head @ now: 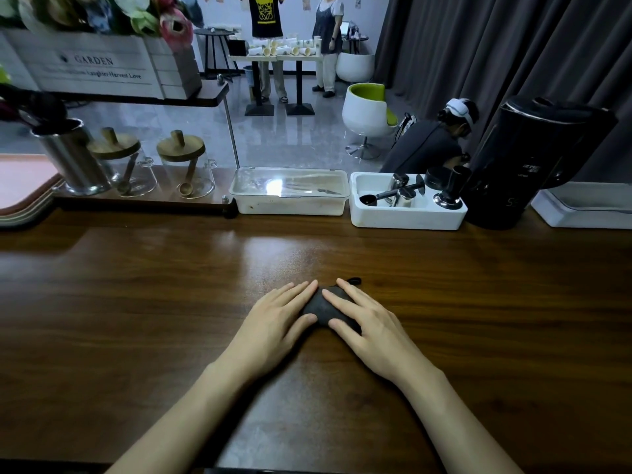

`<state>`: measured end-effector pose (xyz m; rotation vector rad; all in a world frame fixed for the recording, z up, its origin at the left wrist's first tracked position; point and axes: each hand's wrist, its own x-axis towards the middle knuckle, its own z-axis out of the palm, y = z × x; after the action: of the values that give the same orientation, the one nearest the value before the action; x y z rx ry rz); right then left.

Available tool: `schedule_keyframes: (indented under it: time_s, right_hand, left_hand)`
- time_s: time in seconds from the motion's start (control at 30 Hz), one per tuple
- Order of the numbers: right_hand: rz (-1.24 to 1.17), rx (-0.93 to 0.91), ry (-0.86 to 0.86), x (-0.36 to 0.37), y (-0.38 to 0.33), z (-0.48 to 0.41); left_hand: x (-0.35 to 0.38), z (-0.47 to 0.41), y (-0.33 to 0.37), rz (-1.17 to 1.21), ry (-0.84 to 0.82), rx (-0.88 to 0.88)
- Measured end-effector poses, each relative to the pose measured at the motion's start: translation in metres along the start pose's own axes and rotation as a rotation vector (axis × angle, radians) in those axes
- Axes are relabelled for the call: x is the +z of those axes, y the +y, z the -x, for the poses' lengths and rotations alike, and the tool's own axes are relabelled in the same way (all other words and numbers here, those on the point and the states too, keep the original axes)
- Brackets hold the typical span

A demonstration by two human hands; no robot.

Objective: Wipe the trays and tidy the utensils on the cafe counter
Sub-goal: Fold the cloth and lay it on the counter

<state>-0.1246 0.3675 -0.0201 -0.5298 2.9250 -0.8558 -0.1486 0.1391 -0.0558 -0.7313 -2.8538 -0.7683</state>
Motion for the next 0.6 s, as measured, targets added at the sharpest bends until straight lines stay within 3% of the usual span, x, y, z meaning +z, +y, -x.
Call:
schedule_keyframes:
  time_s: [0.6]
  right_hand:
    - [-0.006, 0.035, -0.014, -0.0004, -0.0018, 0.0008]
  left_hand:
    - [-0.0084, -0.0022, -0.0025, 0.021, -0.065, 0.020]
